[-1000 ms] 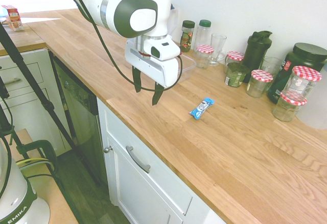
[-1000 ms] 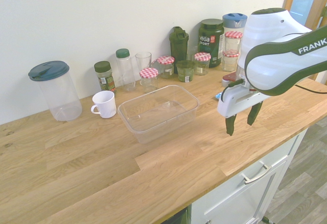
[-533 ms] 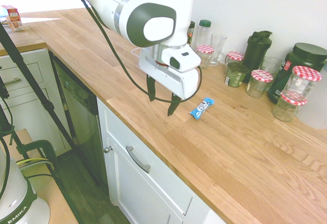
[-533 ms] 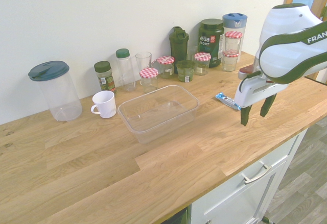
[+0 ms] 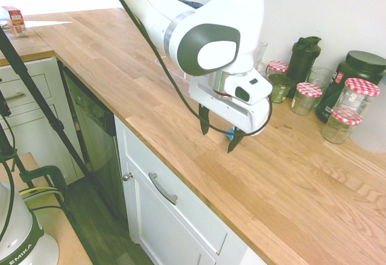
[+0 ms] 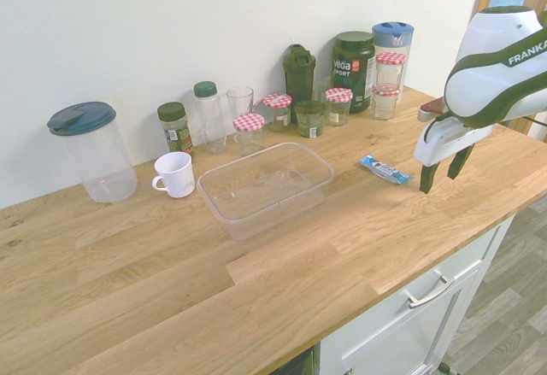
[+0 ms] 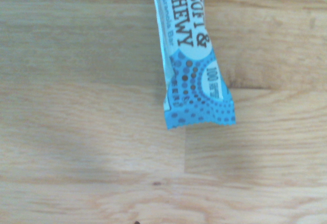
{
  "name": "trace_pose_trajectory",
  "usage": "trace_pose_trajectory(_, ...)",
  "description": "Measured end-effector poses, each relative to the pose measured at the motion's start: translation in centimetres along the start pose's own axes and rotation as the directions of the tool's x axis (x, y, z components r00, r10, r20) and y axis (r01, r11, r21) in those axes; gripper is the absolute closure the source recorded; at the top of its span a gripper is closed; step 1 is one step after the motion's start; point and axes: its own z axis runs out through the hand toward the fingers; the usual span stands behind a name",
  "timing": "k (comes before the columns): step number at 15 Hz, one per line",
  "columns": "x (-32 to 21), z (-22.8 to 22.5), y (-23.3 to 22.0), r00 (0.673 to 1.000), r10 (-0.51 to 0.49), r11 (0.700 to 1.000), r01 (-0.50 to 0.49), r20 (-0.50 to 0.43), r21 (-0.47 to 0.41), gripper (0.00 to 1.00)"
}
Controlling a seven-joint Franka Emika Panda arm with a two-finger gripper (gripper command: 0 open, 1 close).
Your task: Put the protein bar into the container
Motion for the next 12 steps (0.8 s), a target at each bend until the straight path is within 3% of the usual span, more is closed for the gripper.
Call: trace_pose_trajectory(12,4.0,1.8,-6.3,0.997,-0.08,0.997,0.08,-0.016,-0.013,0.0)
